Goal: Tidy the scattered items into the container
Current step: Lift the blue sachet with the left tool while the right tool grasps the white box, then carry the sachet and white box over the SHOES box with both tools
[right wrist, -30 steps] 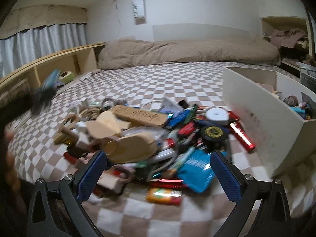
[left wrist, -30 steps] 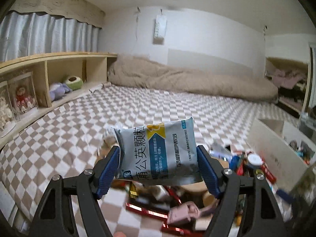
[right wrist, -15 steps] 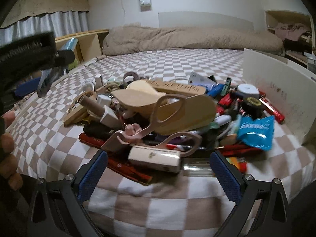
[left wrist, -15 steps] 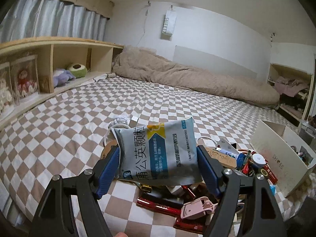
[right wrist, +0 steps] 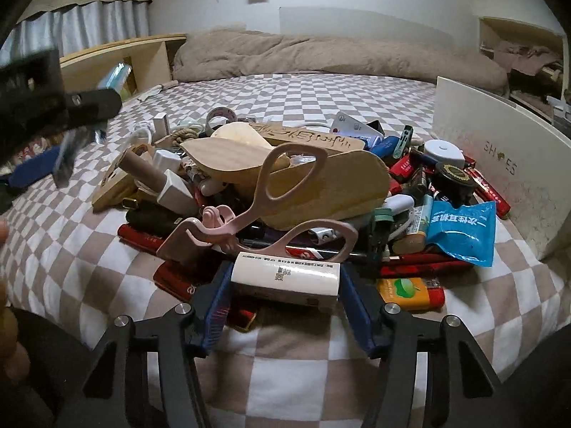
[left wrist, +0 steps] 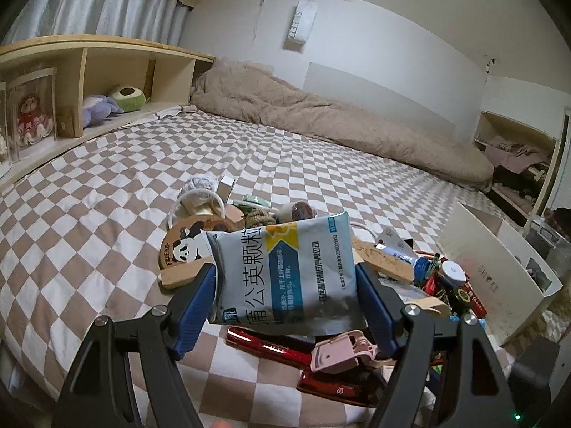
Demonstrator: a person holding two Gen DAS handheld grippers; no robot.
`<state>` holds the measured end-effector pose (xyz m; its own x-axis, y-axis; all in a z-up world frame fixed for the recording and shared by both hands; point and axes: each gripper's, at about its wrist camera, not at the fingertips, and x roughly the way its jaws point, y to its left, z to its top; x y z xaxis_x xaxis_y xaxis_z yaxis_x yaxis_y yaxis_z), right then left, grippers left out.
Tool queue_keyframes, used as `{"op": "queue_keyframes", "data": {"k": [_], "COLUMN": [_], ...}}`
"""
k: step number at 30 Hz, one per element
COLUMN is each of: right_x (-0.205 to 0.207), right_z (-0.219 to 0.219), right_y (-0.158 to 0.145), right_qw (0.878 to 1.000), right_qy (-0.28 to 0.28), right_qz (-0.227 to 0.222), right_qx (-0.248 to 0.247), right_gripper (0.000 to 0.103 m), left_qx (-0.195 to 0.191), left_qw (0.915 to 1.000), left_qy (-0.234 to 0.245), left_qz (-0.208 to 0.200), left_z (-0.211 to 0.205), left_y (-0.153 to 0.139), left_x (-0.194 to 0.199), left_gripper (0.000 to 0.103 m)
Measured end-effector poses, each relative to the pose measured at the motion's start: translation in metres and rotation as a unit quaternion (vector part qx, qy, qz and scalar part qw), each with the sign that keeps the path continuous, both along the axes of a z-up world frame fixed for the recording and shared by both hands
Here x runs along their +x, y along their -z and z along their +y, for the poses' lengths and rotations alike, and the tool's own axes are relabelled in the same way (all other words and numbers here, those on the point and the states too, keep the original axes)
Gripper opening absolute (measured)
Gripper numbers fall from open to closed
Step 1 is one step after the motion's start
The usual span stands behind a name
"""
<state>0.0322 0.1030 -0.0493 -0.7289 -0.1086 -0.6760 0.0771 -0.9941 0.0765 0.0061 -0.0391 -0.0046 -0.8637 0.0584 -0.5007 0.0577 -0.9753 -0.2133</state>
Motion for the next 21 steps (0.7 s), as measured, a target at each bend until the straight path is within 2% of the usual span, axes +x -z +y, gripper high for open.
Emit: {"op": "queue_keyframes", "data": {"k": [7, 11, 21], "right_x": [0.011, 0.011, -0.019], "right_z": [0.013, 0.026, 0.067], "right_y": [-0.014, -0.035, -0.090], "right_qw": [1.000, 0.999, 0.994], "right_qy": [-0.005, 0.003, 0.035], "right_qz": [0.014, 0.044, 0.106], "right_qx": [-0.004, -0.013, -0.022], "right_gripper": [0.059, 0.059, 0.059], "left_qx": [-0.012, -0.021, -0.014], "left_qw": [0.9999, 0.9998, 0.9988], "left_qy": [-0.002, -0.004, 0.037], "left_qz": [-0.010, -0.005, 0.027], "left_z": [0.004, 0.006, 0.039], "left_y": [0.006, 0.004, -0.030], "left_x": [-0.001, -0.001, -0.003], "left_gripper": [0.077, 0.077, 0.077]}}
